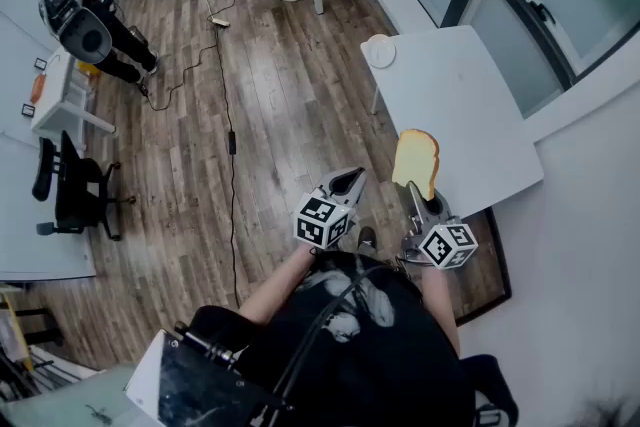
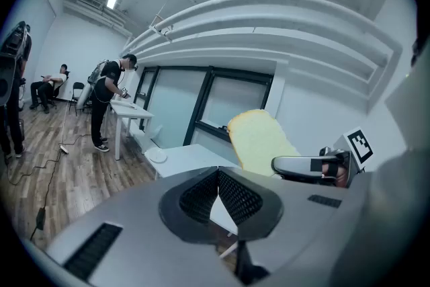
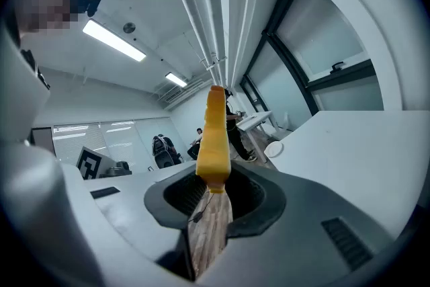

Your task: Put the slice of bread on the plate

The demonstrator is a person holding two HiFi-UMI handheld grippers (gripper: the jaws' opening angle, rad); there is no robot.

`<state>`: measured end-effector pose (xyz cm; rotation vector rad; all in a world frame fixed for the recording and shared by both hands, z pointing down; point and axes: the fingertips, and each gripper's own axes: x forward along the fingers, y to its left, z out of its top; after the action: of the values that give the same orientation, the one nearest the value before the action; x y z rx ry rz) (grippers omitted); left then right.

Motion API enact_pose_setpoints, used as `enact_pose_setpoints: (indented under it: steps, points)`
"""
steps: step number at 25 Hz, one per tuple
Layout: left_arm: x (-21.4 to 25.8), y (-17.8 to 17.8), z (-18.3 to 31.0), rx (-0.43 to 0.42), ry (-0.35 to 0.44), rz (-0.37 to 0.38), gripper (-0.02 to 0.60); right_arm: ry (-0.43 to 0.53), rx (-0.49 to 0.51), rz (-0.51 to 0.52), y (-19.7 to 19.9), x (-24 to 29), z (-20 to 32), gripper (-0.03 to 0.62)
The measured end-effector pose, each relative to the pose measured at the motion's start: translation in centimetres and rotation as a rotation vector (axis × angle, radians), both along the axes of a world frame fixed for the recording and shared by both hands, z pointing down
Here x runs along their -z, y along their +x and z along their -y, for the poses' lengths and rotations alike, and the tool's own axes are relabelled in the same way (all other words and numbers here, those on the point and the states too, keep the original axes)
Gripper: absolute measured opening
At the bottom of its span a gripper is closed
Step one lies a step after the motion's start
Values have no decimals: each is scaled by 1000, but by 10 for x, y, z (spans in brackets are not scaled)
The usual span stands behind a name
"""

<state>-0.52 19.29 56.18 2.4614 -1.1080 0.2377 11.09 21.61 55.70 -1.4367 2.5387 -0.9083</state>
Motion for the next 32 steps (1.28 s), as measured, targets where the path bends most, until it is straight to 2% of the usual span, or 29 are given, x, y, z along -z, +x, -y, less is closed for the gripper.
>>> enact_pose_setpoints:
  steps: [11, 14, 21, 28, 32]
  points:
    - [1, -11, 4, -16, 3, 3, 6, -7, -11, 9, -13, 0, 5, 94]
    - [1, -19, 6, -20, 0, 1, 6, -17, -12, 33, -22, 0, 9, 94]
    - [-3, -38, 5, -51, -10, -10, 6, -35, 20, 8, -58, -6, 17, 94]
    - [-19, -60, 9, -30, -52, -22, 6, -87, 40, 28, -84, -20, 21, 94]
    - [-31, -71, 26, 28, -71, -29, 6, -116, 72, 9, -85, -33, 37, 94]
